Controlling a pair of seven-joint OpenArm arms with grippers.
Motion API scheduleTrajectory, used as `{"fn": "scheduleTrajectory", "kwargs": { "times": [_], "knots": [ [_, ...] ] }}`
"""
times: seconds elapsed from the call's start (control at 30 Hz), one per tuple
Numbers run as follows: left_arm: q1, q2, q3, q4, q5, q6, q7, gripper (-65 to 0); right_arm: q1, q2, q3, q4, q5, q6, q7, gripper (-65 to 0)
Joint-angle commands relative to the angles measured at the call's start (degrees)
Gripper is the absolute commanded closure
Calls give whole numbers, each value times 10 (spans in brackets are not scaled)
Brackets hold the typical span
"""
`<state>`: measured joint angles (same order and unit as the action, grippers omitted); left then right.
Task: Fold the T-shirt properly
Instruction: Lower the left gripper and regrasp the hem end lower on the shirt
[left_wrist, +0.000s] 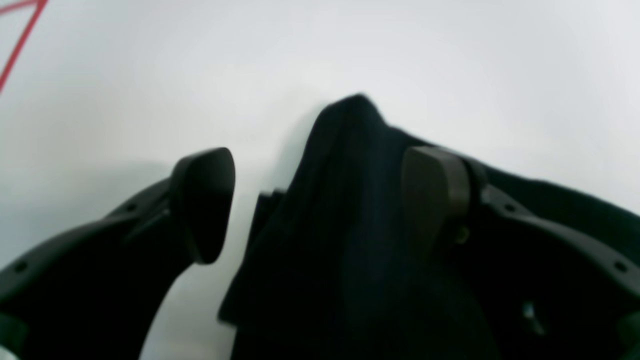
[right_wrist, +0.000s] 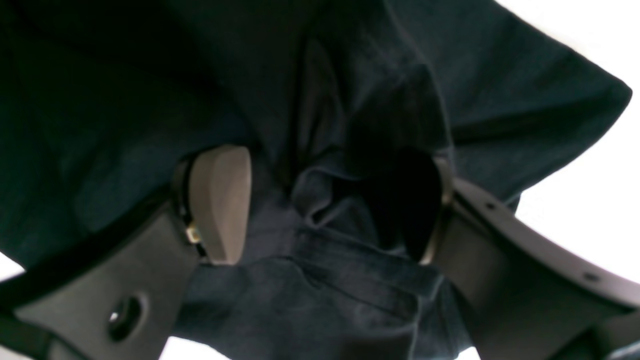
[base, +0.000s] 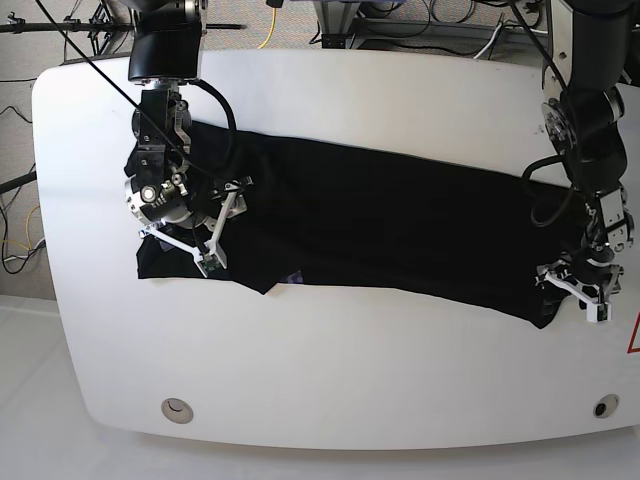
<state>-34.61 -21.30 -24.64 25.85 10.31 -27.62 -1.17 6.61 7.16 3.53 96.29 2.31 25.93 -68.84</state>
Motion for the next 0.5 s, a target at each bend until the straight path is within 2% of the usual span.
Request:
{"fn": "scheduleTrajectory", "kwargs": {
  "times": [0.0, 0.47],
  "knots": [
    [-18, -10, 2, 9, -9, 8, -16, -488, 11, 3, 2, 11, 2, 2, 8, -436],
    [-15, -7, 2, -6, -7, 8, -14, -488, 3, 3, 2, 12, 2, 4, 8, -436]
  ]
}}
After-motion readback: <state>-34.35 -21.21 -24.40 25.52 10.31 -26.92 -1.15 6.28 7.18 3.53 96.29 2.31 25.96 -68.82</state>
